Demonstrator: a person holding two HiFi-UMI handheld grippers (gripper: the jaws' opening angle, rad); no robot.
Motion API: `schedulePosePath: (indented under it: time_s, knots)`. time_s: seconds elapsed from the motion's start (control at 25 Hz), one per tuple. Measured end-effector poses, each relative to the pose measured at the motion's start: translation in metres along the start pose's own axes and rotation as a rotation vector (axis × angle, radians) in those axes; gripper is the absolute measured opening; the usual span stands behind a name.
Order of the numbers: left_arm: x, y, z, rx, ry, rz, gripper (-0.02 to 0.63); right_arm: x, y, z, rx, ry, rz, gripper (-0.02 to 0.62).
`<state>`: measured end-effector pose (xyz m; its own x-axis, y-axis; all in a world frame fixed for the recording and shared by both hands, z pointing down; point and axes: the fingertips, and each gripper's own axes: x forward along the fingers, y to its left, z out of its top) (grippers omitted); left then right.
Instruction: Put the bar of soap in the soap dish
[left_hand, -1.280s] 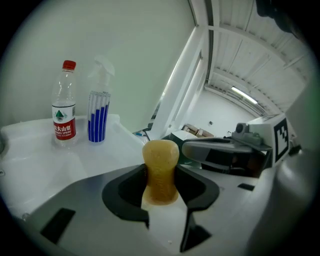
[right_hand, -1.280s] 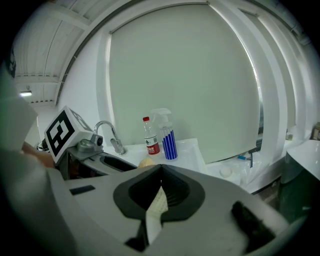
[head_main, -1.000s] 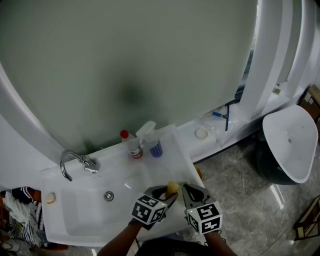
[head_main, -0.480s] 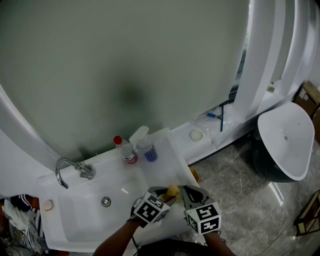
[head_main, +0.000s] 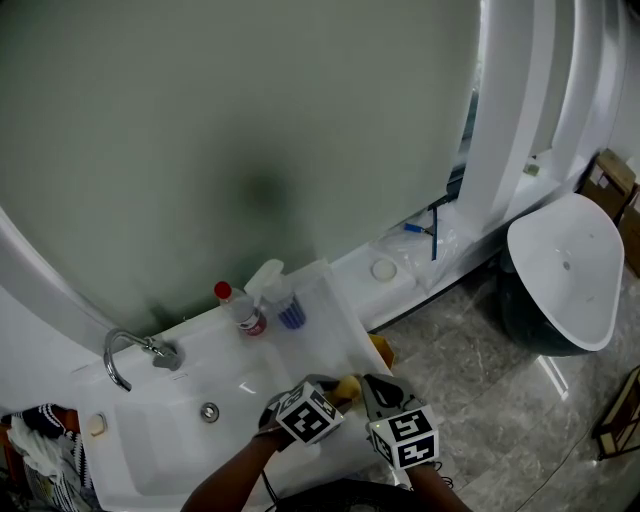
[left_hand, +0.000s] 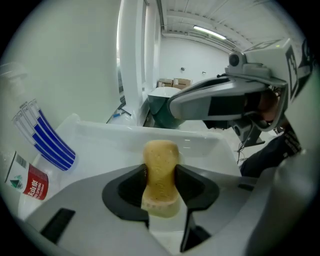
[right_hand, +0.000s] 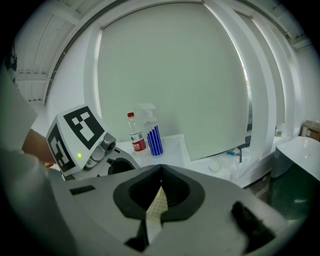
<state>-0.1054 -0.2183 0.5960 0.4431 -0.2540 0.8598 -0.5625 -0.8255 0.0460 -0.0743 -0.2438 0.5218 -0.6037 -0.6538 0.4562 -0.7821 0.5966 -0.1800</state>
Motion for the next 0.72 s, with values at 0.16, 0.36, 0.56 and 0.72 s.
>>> schedulePosePath:
  time_s: [0.16,0.36,0.56,0.72]
  knots:
    - [0.006,0.0,-0.001,0.043,0.05,-0.013,0.183,-0.001,-0.006,-0.001,0.013,-0.002,-0.011,0.011]
    - [0.011,0.001,-0.003,0.101,0.112,-0.022,0.184,-0.003,-0.013,-0.002,0.02,-0.003,-0.026,0.011]
    - [0.018,0.0,-0.004,0.138,0.156,-0.034,0.184,-0.006,-0.02,-0.006,0.031,0.004,-0.035,0.011]
    - [0.019,-0.003,0.001,0.173,0.189,-0.049,0.184,-0.009,-0.025,-0.007,0.037,0.003,-0.045,0.011]
